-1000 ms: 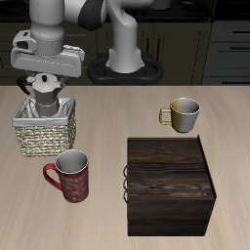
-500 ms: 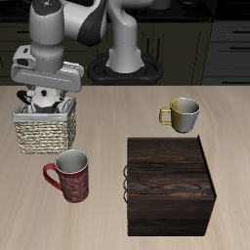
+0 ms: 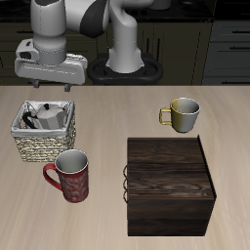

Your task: Place the moka pot in the basket

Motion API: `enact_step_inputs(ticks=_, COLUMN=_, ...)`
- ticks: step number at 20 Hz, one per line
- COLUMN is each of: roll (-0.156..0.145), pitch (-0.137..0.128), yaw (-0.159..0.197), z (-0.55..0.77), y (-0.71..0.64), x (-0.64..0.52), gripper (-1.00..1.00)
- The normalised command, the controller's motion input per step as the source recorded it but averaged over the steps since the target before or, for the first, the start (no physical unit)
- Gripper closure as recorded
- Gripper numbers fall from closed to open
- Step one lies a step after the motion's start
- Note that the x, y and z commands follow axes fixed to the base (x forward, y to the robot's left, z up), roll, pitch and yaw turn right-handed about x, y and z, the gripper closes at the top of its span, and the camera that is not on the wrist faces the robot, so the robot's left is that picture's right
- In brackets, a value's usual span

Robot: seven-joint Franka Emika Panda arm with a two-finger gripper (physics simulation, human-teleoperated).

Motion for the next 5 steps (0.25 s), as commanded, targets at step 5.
enact_step_inputs(ticks=5, roll=0.026, pitch=-0.026, yaw=0.002, z=0.13, y=0.11, x=-0.08, gripper=-1.00)
